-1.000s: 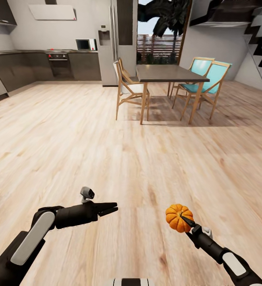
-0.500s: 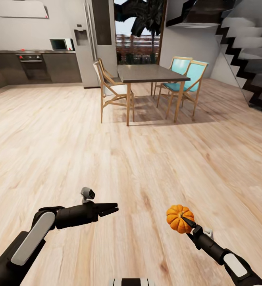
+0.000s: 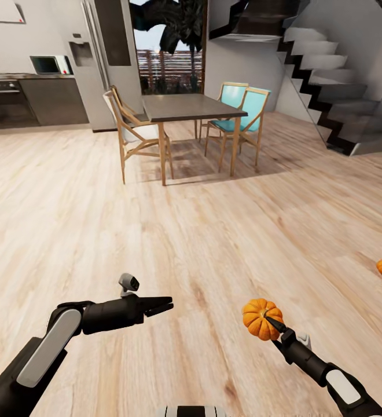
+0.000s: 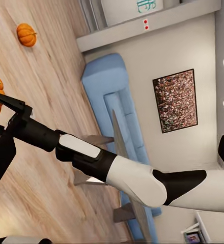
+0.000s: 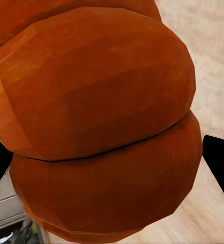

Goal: Place each of the two pumpkins and all three candles from the living room inside a cabinet in the living room (use any cabinet), then make sure every cabinet is closed, and position the cauldron so it is next to a table in the living room.

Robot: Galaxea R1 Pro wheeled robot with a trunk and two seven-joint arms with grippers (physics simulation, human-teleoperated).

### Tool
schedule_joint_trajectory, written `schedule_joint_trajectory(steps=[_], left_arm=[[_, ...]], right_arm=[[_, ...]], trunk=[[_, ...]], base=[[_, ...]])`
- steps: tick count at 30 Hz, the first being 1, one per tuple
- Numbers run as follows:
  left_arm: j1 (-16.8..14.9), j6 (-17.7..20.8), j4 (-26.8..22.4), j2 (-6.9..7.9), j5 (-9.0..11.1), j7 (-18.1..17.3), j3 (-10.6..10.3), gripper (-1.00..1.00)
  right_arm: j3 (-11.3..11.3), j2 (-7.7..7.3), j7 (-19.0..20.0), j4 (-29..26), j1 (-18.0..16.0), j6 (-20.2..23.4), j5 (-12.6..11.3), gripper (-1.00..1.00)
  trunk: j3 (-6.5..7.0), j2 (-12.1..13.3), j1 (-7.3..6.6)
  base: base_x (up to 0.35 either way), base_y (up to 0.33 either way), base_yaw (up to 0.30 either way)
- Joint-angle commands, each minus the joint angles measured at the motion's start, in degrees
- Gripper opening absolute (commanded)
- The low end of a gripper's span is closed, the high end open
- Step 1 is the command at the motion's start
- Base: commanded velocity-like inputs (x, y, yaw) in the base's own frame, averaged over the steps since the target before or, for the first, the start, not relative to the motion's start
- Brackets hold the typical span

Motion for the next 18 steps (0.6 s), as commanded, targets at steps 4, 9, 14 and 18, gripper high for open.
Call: schedule_joint_trajectory(steps=[4, 9, 14, 18], left_arm=[[0.0, 0.1, 0.1, 0.03, -0.1, -0.2, -0.1, 1.00], [0.0, 0.1, 0.1, 0.03, -0.1, -0.2, -0.1, 1.00], [0.0, 0.1, 0.1, 0.03, -0.1, -0.2, 0.0, 1.00], [0.0, 0.1, 0.0, 0.03, -0.1, -0.3, 0.3, 1.00]], right_arm=[[-0.2, 0.02, 0.0, 0.0, 0.0, 0.5, -0.4, -1.00], [-0.2, 0.02, 0.0, 0.1, 0.0, 0.4, -0.4, -1.00], [-0.3, -0.39, 0.0, 0.1, 0.0, 0.4, -0.4, -1.00], [-0.3, -0.74, 0.0, 0.3, 0.0, 0.5, -0.4, -1.00]], trunk=[[-0.04, 0.0, -0.01], [-0.04, 0.0, -0.01], [-0.04, 0.0, -0.01], [-0.04, 0.0, -0.01]], base=[[0.001, 0.001, -0.273], [0.000, 0.000, -0.273], [0.000, 0.000, -0.273], [0.000, 0.000, -0.209]])
